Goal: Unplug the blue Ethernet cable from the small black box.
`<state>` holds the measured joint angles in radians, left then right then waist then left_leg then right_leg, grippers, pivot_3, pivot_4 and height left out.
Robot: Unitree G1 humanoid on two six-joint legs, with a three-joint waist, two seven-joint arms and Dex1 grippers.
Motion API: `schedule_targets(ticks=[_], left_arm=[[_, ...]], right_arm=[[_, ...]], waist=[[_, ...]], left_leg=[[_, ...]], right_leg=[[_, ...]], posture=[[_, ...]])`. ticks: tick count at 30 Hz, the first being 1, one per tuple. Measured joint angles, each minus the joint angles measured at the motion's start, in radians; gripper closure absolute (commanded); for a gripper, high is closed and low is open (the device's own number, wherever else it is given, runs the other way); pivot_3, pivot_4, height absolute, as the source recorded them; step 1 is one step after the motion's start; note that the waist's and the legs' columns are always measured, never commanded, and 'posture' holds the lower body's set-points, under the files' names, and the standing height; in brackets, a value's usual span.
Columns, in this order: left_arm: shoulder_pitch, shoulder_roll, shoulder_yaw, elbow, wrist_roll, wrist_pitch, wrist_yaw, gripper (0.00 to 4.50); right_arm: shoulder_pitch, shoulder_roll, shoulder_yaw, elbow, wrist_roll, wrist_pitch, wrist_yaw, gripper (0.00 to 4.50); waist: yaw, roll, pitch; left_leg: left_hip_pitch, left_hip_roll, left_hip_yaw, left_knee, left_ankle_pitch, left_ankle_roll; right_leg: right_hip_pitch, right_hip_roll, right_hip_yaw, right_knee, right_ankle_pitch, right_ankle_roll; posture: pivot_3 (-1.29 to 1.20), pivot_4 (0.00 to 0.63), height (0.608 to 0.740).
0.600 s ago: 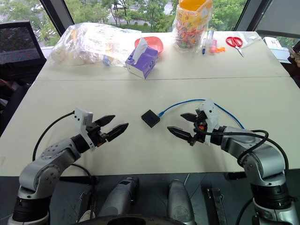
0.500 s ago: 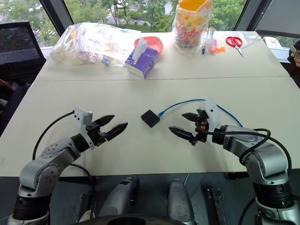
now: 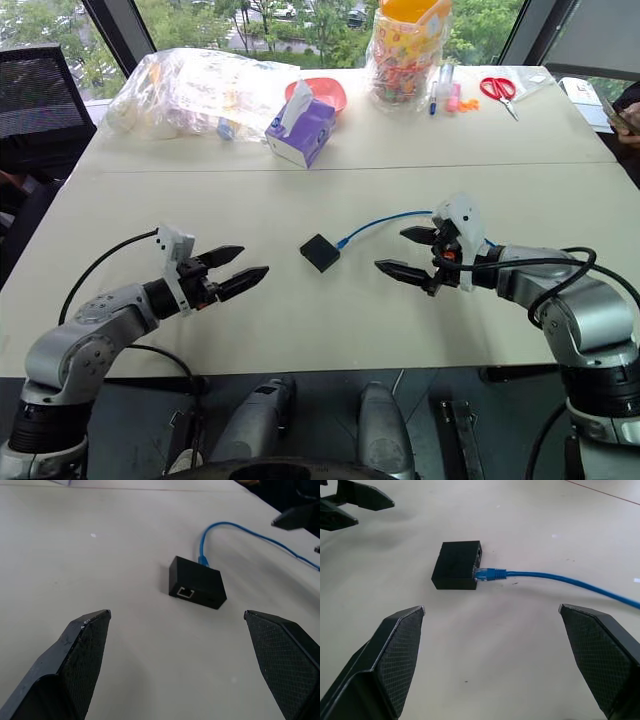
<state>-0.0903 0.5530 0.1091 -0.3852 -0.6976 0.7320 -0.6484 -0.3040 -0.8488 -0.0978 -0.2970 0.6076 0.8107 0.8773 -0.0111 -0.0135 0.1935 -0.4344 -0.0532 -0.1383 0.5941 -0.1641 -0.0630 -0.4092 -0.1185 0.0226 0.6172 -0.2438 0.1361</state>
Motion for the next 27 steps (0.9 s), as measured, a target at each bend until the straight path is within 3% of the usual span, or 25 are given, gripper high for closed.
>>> schedule_targets(ticks=[6,10,20,27], left_arm=[[-0.039,0.019,0.003,0.03,-0.005,0.005,-0.038,0.01],[-0.073,0.032,0.001,0.063,0.0,0.002,-0.057,0.01],[-0.105,0.041,-0.011,0.087,0.015,0.001,-0.075,0.01],[-0.088,0.049,-0.012,0.079,0.032,-0.002,-0.075,0.01]], right_arm=[[-0.133,-0.043,0.096,0.08,-0.068,-0.035,0.086,0.0],[-0.32,-0.031,0.261,0.181,-0.192,-0.133,0.18,0.0],[-0.734,0.19,0.64,0.741,-0.62,-0.662,0.412,0.0],[-0.871,0.349,0.724,1.141,-0.805,-0.963,0.448,0.0]], waist=[[-0.002,0.0,0.0],[-0.008,0.0,0.0],[-0.008,0.0,0.001],[-0.015,0.0,0.001]], left_leg=[[0.0,0.0,0.0,0.0,0.0,0.0],[0.0,0.0,0.0,-0.001,0.0,0.0],[0.0,0.0,0.0,-0.002,0.001,-0.001],[0.0,0.0,0.0,-0.002,0.002,-0.003]], right_leg=[[0.0,0.0,0.0,0.0,0.0,0.0],[-0.001,0.0,0.0,0.0,0.0,0.0],[-0.002,0.001,0.0,0.002,0.001,0.002],[-0.004,0.001,0.0,0.007,0.002,0.005]], posture=[[0.0,0.15,0.728],[0.0,0.15,0.728],[0.0,0.15,0.728],[0.0,0.15,0.728]])
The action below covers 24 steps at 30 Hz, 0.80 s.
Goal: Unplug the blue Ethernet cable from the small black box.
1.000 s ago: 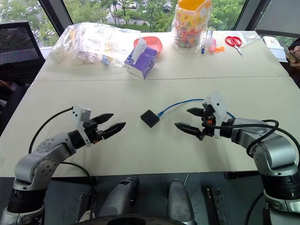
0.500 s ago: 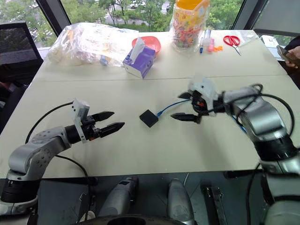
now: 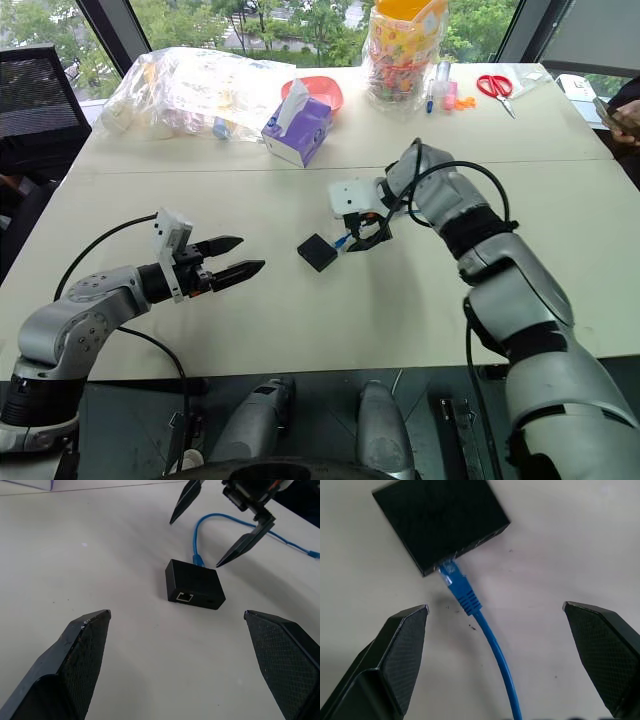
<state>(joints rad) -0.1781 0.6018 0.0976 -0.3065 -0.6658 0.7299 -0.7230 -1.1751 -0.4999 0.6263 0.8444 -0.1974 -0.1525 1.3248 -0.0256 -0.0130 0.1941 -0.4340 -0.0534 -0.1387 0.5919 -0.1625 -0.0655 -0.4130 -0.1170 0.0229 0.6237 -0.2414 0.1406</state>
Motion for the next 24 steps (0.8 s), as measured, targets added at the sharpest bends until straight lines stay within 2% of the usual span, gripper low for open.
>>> schedule_targets(ticks=[6,7,9,16,21,24], left_arm=[[0.026,0.0,0.002,-0.021,0.015,-0.009,0.013,0.01],[0.027,-0.001,0.002,-0.024,0.018,-0.013,0.016,0.0],[0.029,-0.001,0.002,-0.03,0.024,-0.018,0.019,0.0],[0.06,0.012,0.022,-0.034,0.034,-0.034,0.026,0.0],[0.059,0.022,0.049,-0.035,0.023,-0.036,0.027,0.0],[0.043,0.021,0.058,-0.035,0.008,-0.027,0.029,0.0]], right_arm=[[-0.088,0.095,0.012,0.199,-0.094,-0.132,0.008,0.0],[-0.095,0.103,0.012,0.218,-0.101,-0.144,0.009,0.25],[-0.106,0.116,0.01,0.257,-0.115,-0.163,0.012,0.88],[-0.139,0.18,0.01,0.338,-0.177,-0.205,0.052,4.45],[-0.143,0.201,-0.005,0.348,-0.202,-0.226,0.024,4.45],[-0.131,0.201,-0.03,0.342,-0.206,-0.257,-0.066,4.45]], waist=[[-0.014,0.0,0.0],[-0.017,0.0,0.0],[-0.02,0.0,0.0],[-0.037,0.0,0.0],[-0.046,0.0,0.0],[-0.044,0.001,0.0]], left_leg=[[0.007,0.0,-0.001,-0.002,0.001,-0.002],[0.009,0.0,-0.001,-0.002,0.001,-0.003],[0.01,0.0,-0.001,-0.002,0.002,-0.003],[0.014,0.001,-0.001,-0.002,0.002,-0.003],[0.018,0.001,-0.001,-0.005,0.002,-0.003],[0.018,0.001,-0.001,-0.006,0.003,-0.004]], right_leg=[[0.002,0.001,0.0,0.007,0.0,0.0],[0.004,0.001,0.0,0.007,-0.002,-0.003],[0.004,0.001,0.001,0.008,-0.002,-0.004],[0.006,0.003,0.002,0.01,-0.002,-0.004],[0.008,0.003,0.002,0.01,-0.002,-0.004],[0.007,0.003,0.003,0.01,-0.002,-0.004]], posture=[[0.0,0.15,0.728],[0.0,0.15,0.728],[0.0,0.15,0.728],[0.0,0.15,0.728],[0.0,0.15,0.728],[0.0,0.15,0.728]])
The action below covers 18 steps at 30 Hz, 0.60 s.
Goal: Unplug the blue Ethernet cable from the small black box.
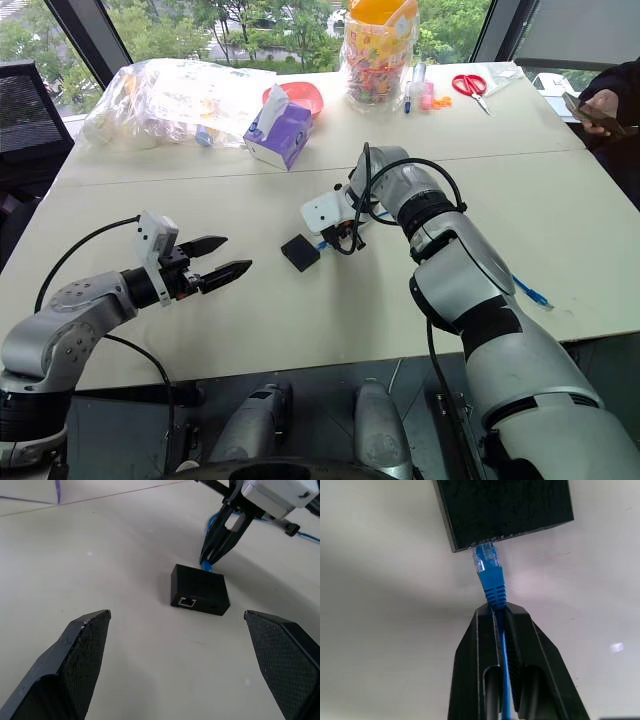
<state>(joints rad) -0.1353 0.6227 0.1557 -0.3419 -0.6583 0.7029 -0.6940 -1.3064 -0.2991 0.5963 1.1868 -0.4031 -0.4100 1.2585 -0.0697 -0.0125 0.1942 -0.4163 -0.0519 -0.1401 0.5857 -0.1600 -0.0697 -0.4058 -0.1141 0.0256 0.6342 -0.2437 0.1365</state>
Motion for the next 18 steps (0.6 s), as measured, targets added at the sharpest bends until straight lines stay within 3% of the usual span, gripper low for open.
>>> schedule_targets(ticks=[4,10,13,18], left_arm=[[-0.056,-0.02,0.048,0.014,-0.058,0.04,0.027,0.0],[-0.174,-0.034,0.083,0.073,-0.141,0.104,0.043,0.0],[-0.241,-0.054,0.064,0.107,-0.163,0.129,0.038,0.0],[-0.286,-0.064,0.021,0.128,-0.191,0.167,-0.006,0.0]], right_arm=[[0.07,-0.038,-0.141,-0.123,0.075,-0.021,-0.136,4.45],[0.398,-0.169,-0.302,-0.559,0.088,-0.039,-0.441,4.45],[0.541,-0.165,-0.327,-0.737,0.032,0.016,-0.585,4.45],[0.627,-0.167,-0.338,-0.934,-0.094,0.045,-0.777,4.45]], waist=[[0.008,0.0,0.0],[0.031,-0.001,0.0],[0.024,-0.001,0.0],[0.025,-0.001,0.0]], left_leg=[[-0.001,0.0,-0.001,-0.003,0.001,-0.001],[-0.002,-0.001,0.0,-0.006,0.001,-0.001],[-0.003,-0.001,0.0,-0.006,0.002,-0.002],[-0.002,0.0,0.001,-0.006,0.002,-0.003]], right_leg=[[-0.002,0.0,0.0,0.0,0.0,0.0],[-0.002,-0.001,0.0,-0.002,-0.001,0.001],[-0.003,-0.001,0.0,-0.002,0.0,0.001],[-0.003,-0.001,0.0,-0.002,-0.001,0.001]], posture=[[0.0,0.15,0.728],[0.0,0.15,0.728],[0.0,0.15,0.728],[0.0,0.15,0.728]])
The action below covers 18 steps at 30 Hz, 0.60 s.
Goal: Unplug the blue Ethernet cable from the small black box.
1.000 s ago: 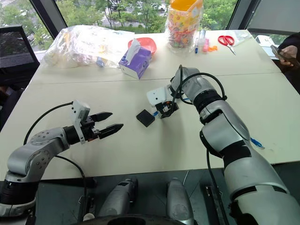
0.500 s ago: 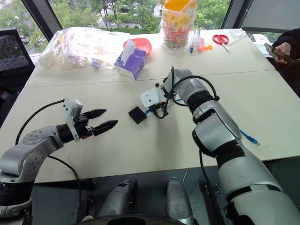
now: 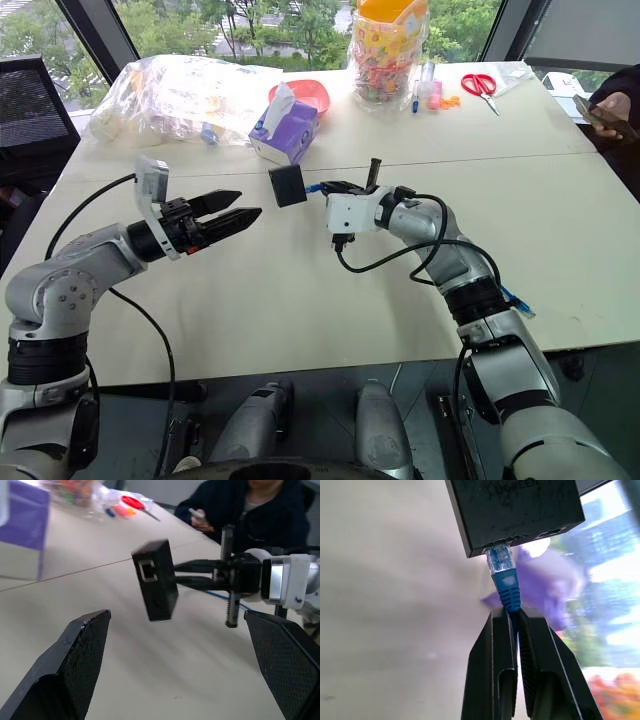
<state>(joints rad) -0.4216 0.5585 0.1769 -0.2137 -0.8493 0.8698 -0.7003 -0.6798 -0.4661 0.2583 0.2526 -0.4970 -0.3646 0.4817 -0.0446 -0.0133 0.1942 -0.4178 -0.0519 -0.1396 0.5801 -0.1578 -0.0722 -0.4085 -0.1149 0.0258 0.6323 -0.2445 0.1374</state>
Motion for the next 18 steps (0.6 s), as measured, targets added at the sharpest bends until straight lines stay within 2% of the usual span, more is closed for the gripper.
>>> schedule_targets(ticks=[9,18], left_arm=[[-0.097,-0.023,0.005,0.095,-0.05,0.06,-0.018,0.0],[-0.1,-0.03,-0.002,0.1,-0.052,0.058,-0.044,0.0]], right_arm=[[0.029,-0.016,0.01,-0.097,-0.094,0.005,-0.122,4.45],[0.072,-0.024,0.03,-0.15,-0.095,-0.018,-0.117,4.45]], waist=[[0.002,-0.001,0.0],[0.001,-0.001,0.0]], left_leg=[[0.0,0.0,0.0,0.001,0.0,0.0],[0.0,0.0,0.0,0.0,0.001,0.0]], right_leg=[[0.001,0.0,0.0,-0.001,0.0,0.0],[0.001,0.0,0.0,-0.001,0.0,0.0]], posture=[[0.0,0.15,0.728],[0.0,0.15,0.728]])
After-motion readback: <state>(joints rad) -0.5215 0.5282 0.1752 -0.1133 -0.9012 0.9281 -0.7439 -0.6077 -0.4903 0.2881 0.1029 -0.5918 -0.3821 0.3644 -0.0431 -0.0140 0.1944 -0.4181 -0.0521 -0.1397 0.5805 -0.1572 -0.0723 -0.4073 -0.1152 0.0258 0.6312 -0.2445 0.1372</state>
